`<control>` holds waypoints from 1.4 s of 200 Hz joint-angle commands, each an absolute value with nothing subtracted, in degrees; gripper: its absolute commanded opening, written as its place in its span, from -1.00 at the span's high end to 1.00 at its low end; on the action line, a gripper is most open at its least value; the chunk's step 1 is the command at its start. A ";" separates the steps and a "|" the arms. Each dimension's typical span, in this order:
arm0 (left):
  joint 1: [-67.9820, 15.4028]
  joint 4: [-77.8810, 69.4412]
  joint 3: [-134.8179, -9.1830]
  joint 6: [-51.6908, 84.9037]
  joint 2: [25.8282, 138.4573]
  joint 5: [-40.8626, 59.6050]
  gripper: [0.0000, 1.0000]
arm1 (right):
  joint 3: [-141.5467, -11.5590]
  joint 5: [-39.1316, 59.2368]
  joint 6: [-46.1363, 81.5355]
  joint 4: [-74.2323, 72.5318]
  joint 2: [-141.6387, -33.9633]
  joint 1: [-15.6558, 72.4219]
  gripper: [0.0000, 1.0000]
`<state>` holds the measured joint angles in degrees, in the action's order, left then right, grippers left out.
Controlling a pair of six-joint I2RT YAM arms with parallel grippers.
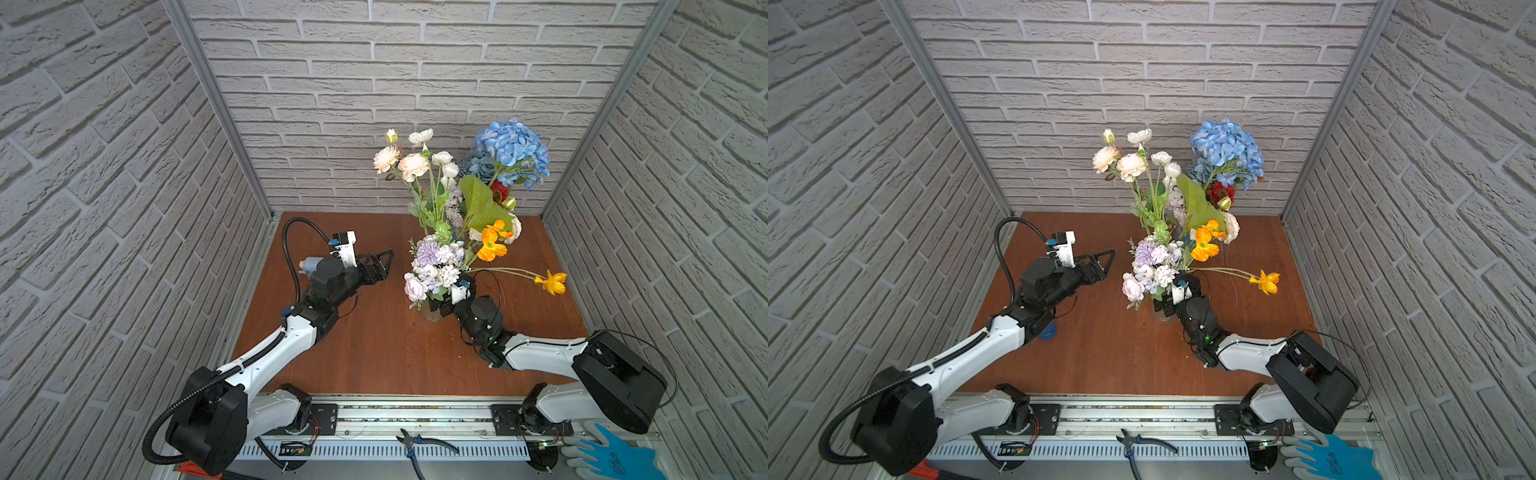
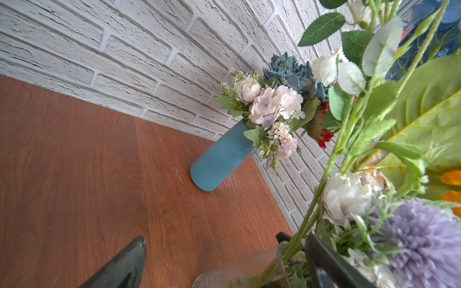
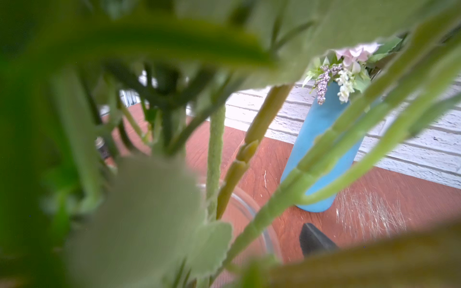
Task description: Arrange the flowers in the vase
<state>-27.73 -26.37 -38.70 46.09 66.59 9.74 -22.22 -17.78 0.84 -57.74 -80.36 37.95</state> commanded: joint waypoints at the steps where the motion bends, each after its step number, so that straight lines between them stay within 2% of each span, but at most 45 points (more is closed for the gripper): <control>1: -27.19 -27.19 -37.88 45.09 65.21 9.05 -0.97 | -23.46 -17.02 0.70 -68.26 -82.97 37.59 -0.89; 14: -27.16 -27.31 -37.72 45.18 65.21 9.05 -0.97 | -23.05 -16.92 0.62 -72.02 -85.01 37.58 -0.79; 58: -26.91 -27.08 -37.71 45.02 64.90 9.05 -0.96 | -22.40 -16.88 0.97 -77.70 -88.15 37.52 -0.10; 105: -26.60 -27.38 -37.71 45.00 65.21 9.14 -0.96 | -26.05 -12.93 -0.91 -68.73 -85.22 37.59 0.86; 155: -24.67 -27.08 -37.18 45.15 64.08 8.99 -0.97 | -36.47 -7.94 -3.25 -55.43 -84.34 38.14 0.88; 237: -20.42 -23.89 -34.38 44.32 58.42 8.27 -0.97 | -51.78 -5.56 -3.91 -63.70 -97.41 38.14 0.89; 280: -18.65 -23.62 -32.62 44.56 57.21 7.95 -0.97 | -52.18 -6.46 -3.08 -69.01 -100.08 38.32 0.89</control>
